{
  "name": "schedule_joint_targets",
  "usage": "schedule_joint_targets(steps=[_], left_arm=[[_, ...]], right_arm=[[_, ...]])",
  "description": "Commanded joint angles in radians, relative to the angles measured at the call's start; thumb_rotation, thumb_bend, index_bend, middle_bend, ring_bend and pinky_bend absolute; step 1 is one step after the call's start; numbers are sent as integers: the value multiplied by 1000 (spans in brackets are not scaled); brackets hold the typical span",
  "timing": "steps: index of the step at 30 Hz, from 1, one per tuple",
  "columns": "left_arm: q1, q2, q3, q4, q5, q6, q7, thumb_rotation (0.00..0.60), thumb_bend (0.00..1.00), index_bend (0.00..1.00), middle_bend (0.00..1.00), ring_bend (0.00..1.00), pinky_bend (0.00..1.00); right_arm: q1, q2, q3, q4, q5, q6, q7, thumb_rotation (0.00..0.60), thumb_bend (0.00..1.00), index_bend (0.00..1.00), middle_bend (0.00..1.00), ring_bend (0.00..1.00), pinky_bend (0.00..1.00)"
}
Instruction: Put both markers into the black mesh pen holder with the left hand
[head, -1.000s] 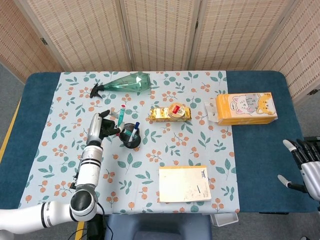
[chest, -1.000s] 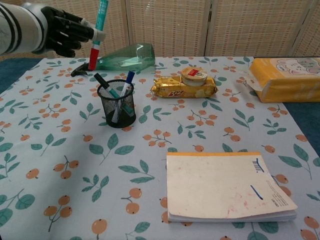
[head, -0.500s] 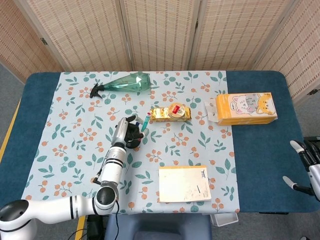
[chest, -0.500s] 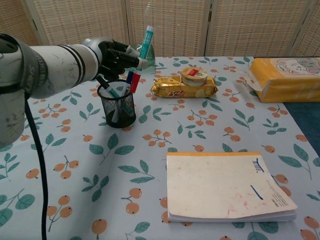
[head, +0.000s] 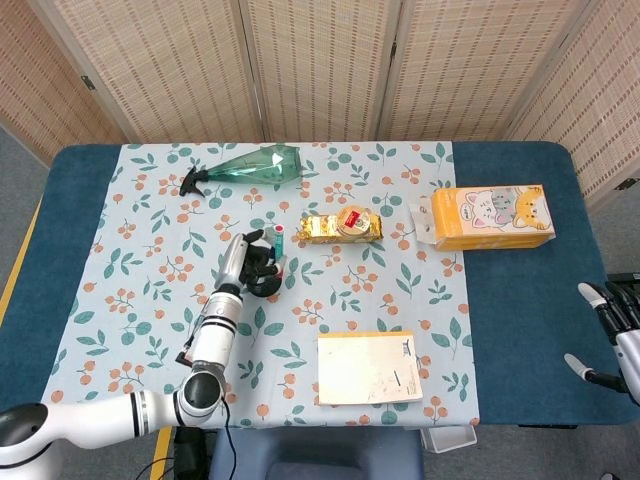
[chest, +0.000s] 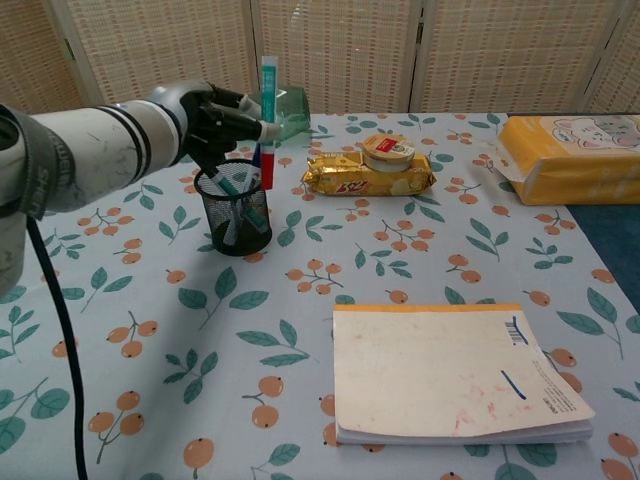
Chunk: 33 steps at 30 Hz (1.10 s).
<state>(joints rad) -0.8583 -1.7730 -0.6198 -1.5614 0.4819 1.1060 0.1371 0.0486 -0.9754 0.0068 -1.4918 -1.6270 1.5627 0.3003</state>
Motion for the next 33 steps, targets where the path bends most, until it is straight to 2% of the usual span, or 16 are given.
schedule_joint_targets(steps=[1,6,16,19,23,29,33], left_arm=[[3,11,-3,-19,0,12,0,600,376,584,1000,962,1000],[9,24,0,-28,-3,22,-5,600,377,587,1000,963,1000],[41,45,41,7,30,-19,-52,600,376,576,1000,962,1000],[41,53,61,14,40,-33,-44,600,363,440,1000,955,1000],[43,61,79,14,49,-35,-33,600,254,220,986,937,998],[59,95,102,-31,85,-27,-23,600,207,129,966,896,971],[106,200,172,-191,179,39,60,600,204,107,920,839,942]], right_arm=[[4,-2,1,-4,3,-8,-7,600,190,53,82,40,0],[4,-1,-2,-7,-3,-9,-12,600,190,53,82,40,0],[4,-5,-1,-11,-4,-10,-28,600,190,53,82,40,0],[4,-5,-1,-13,-4,-9,-29,600,191,53,82,40,0],[-1,-4,-2,-11,-7,1,-25,600,190,53,82,40,0],[-1,-5,1,-7,-1,-1,-24,600,190,53,82,40,0],[-1,-4,3,-6,2,-2,-20,600,190,53,82,40,0]])
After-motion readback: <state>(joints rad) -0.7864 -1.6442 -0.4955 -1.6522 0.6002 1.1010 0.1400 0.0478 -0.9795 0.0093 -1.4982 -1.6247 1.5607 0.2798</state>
